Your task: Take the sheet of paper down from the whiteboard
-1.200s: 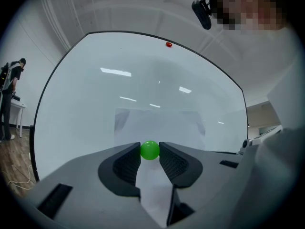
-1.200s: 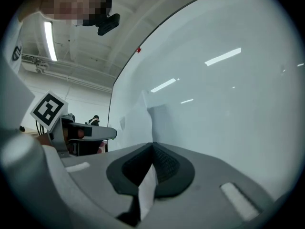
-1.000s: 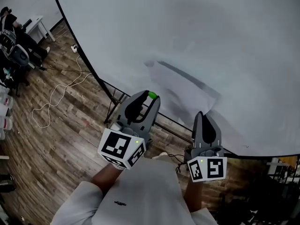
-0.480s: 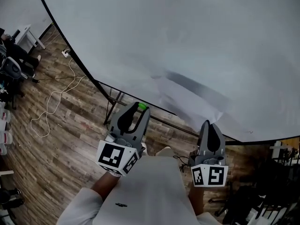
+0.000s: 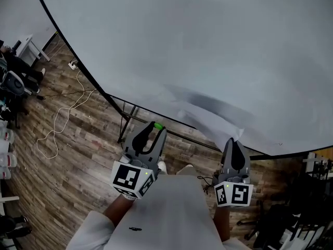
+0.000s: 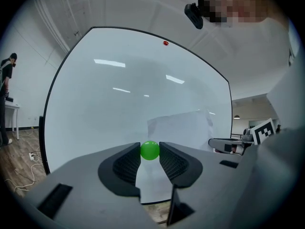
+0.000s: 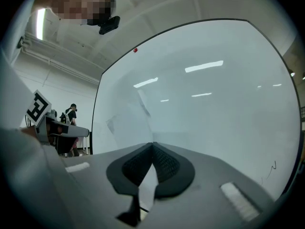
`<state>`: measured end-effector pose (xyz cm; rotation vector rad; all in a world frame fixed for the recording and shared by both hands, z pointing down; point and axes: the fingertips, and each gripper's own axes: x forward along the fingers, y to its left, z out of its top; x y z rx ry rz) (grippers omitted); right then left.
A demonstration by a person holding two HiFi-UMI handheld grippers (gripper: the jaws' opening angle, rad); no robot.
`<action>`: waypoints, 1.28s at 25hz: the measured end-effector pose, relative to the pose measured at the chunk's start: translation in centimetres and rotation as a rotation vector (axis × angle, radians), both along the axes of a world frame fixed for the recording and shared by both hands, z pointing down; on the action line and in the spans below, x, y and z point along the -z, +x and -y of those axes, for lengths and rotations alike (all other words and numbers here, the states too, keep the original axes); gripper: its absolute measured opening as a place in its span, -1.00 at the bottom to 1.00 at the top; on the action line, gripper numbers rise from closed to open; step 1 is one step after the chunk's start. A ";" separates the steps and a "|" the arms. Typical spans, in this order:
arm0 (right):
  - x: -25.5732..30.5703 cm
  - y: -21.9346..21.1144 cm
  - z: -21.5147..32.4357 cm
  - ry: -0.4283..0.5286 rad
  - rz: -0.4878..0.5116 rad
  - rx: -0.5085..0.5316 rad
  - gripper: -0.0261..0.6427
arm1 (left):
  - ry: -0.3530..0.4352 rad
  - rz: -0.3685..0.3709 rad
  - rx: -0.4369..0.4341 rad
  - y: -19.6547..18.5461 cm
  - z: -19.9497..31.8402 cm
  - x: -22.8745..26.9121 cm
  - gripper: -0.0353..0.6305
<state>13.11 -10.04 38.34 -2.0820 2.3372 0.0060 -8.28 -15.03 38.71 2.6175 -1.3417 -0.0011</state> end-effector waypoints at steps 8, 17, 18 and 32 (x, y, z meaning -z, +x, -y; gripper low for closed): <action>-0.5 -0.7 0.8 -0.011 0.004 0.015 -0.89 | -0.016 -0.003 -0.010 0.3 0.2 -0.7 -0.51; -1.0 -1.5 1.7 -0.034 -0.006 0.039 -0.89 | -0.027 0.004 0.003 -0.1 0.8 -0.8 -0.51; -1.1 -1.4 1.8 -0.038 -0.002 0.036 -0.89 | -0.029 0.004 0.003 -0.1 0.9 -0.9 -0.51; -0.8 -1.5 2.9 -0.034 0.008 0.034 -0.89 | -0.034 0.000 -0.008 0.3 1.6 -1.0 -0.51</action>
